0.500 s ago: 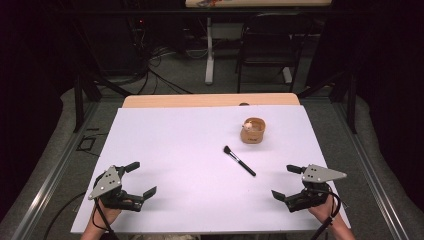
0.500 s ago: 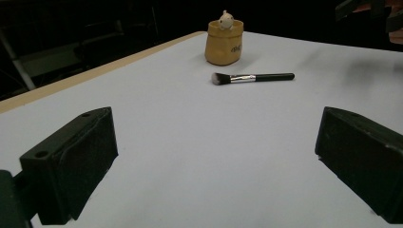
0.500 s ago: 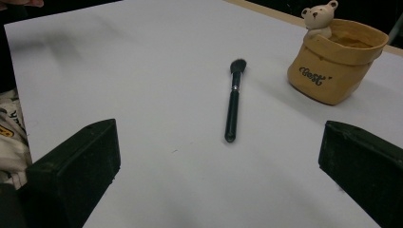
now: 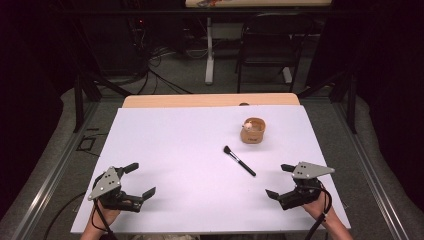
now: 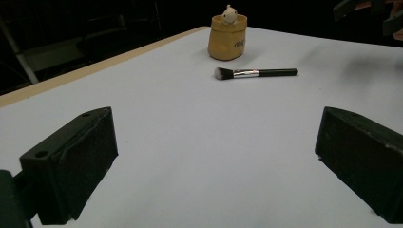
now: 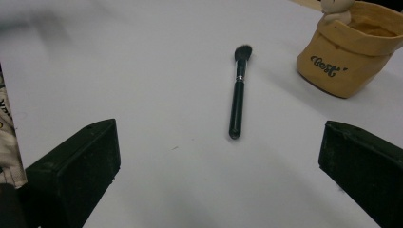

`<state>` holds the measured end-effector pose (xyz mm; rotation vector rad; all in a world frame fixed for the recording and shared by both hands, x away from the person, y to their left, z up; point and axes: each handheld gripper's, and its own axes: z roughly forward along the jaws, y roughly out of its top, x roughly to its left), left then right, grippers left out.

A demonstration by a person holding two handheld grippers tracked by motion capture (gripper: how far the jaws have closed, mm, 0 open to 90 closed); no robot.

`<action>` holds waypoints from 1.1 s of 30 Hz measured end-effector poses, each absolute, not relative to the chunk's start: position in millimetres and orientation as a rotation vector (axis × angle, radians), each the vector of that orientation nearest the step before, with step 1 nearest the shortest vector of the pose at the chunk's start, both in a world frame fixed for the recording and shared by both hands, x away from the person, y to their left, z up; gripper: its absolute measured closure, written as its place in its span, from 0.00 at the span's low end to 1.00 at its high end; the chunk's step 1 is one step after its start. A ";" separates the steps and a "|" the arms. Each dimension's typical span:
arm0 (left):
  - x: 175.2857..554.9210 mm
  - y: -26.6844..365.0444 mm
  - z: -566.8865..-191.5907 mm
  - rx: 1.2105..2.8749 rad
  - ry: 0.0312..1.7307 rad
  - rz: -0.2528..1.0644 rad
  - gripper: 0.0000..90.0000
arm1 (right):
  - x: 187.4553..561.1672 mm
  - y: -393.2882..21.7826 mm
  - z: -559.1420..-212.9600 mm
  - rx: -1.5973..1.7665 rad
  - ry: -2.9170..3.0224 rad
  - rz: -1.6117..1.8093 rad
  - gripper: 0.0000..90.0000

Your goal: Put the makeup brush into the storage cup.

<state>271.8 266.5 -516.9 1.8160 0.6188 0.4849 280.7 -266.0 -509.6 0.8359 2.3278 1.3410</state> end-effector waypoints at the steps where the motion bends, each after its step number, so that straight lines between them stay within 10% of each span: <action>1: 271.8 266.5 -517.3 1.820 0.622 0.482 0.00 | 285.0 -261.7 -509.6 0.852 2.345 1.336 0.00; 33: 273.3 262.3 -517.0 1.845 0.604 0.476 0.00 | 320.3 -216.0 -498.8 0.885 2.453 1.183 0.00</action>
